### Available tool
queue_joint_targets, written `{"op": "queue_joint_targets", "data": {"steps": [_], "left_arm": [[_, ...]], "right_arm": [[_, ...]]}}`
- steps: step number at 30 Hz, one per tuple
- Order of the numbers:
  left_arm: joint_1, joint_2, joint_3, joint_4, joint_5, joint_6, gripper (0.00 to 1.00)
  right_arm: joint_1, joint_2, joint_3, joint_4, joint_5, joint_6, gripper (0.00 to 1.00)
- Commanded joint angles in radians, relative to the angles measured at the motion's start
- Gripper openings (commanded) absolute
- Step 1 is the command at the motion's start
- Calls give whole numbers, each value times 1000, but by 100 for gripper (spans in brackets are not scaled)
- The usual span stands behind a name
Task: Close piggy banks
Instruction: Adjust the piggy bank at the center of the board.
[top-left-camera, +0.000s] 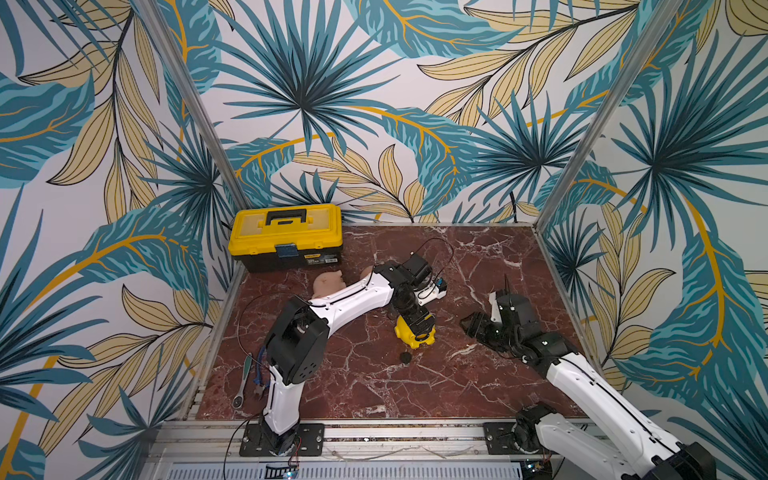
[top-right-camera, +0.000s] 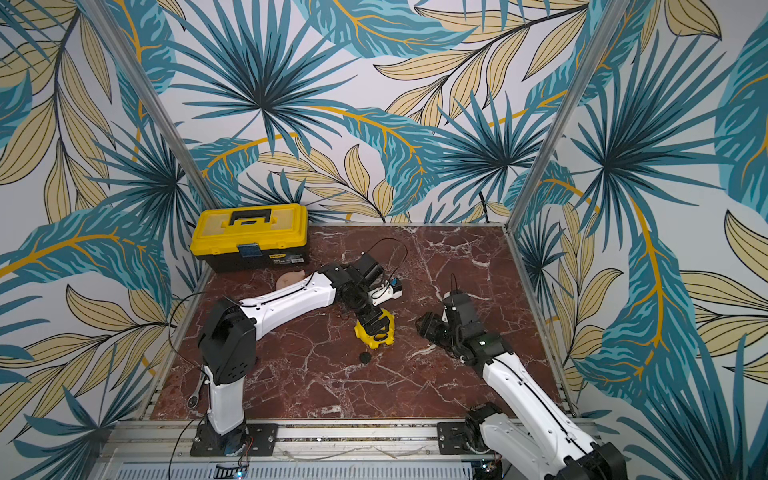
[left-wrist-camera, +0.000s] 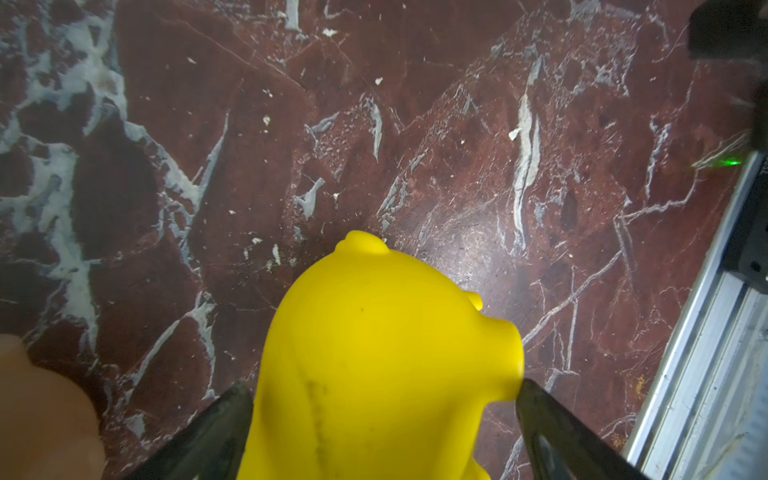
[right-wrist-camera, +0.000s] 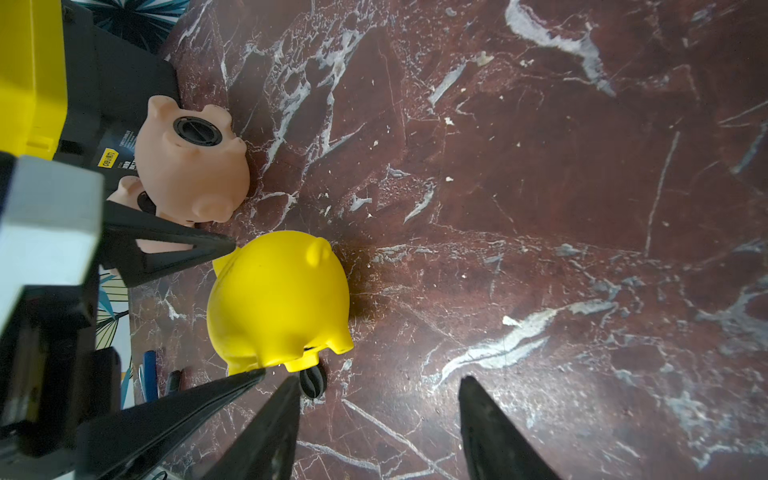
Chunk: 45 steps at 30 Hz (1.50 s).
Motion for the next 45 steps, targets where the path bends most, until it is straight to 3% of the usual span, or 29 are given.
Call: {"op": "queue_joint_targets", "data": {"steps": [1,9,15,30,36,45], "left_arm": [[20,14,38,-4,32,36,99],[31,46,46,-20,53,59,100],[32,71,62,-42,0,46,100],[43,80,114,-43,-154,-182,99],[52,101,150,-41,-129,-281,96],[64,73,165,-41,-61,-342,97]], "right_arm": [[5,-4,-10,-8,2,-17,62],[5,15,-8,4,-5,-16,62],[5,15,-8,4,-9,-17,62],[33,43,5,17,-12,25,58],[170,71,11,36,83,94,55],[438,270,53,163,214,210,52]]}}
